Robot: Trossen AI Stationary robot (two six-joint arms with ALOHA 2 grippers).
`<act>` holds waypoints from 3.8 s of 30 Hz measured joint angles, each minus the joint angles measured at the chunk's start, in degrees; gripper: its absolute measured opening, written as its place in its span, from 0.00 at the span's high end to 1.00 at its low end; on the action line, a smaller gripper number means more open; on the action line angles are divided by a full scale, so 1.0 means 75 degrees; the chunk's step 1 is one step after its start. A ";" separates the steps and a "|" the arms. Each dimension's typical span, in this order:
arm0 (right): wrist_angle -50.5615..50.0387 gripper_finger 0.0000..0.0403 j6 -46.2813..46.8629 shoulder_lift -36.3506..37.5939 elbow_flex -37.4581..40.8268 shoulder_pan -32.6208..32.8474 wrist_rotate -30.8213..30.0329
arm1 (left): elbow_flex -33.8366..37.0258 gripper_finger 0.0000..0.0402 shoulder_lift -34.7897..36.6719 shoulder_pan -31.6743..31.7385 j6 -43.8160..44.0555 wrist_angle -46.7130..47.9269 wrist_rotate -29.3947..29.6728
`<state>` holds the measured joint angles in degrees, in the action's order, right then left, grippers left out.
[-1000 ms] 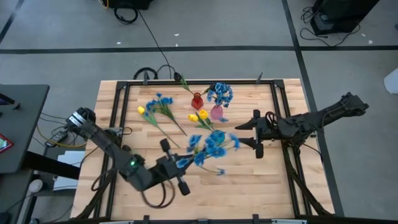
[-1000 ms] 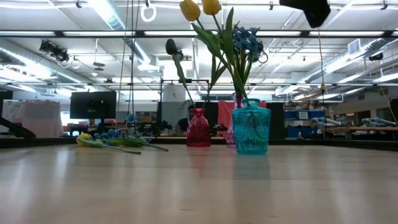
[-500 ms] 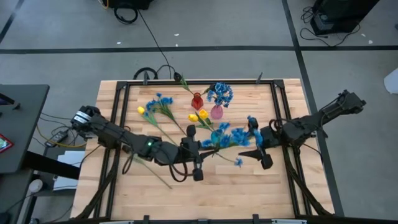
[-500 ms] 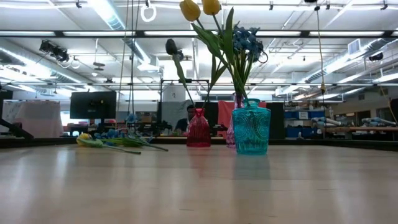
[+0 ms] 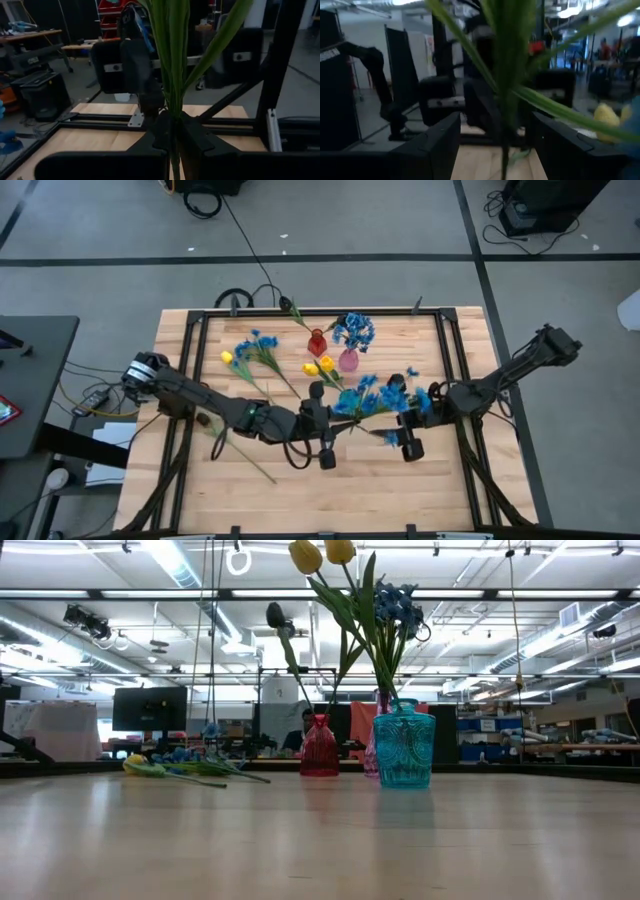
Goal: Sort flowers into vase by color
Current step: Put the blue flowers into the pink vase
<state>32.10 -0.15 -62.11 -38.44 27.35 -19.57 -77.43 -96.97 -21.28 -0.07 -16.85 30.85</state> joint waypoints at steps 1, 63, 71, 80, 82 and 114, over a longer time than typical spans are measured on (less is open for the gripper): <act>0.0208 0.39 -0.0101 -0.0069 0.0000 0.0000 -0.0031 | 0.0000 0.94 0.0000 0.0046 0.0062 -0.0012 -0.0046; -0.0692 0.92 0.0195 0.0417 -0.0009 -0.1612 0.0763 | -0.0006 0.56 0.0575 0.0318 -0.0632 0.1267 0.0169; -0.2795 0.92 0.0195 0.1614 -0.0009 -0.1713 -0.0322 | 0.0152 0.48 0.0977 0.0006 -0.0783 0.2023 0.0245; -0.3026 0.91 0.0474 0.2504 0.0591 -0.3345 0.0493 | 0.2034 0.48 0.1196 -0.0175 -0.1172 0.0253 0.0050; -0.2368 0.91 0.0484 0.2509 0.1069 -0.3728 0.0745 | 0.2510 0.48 0.1354 -0.0202 -0.1132 -0.0297 -0.0022; 0.7637 0.91 -0.0019 -0.1743 0.3256 -0.6575 0.2643 | 0.5432 0.48 0.2836 0.0539 -0.0986 -0.2374 0.1088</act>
<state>89.38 -0.29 -75.18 -14.02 -21.96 0.25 -36.69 -75.70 -17.23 -7.46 -34.65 39.01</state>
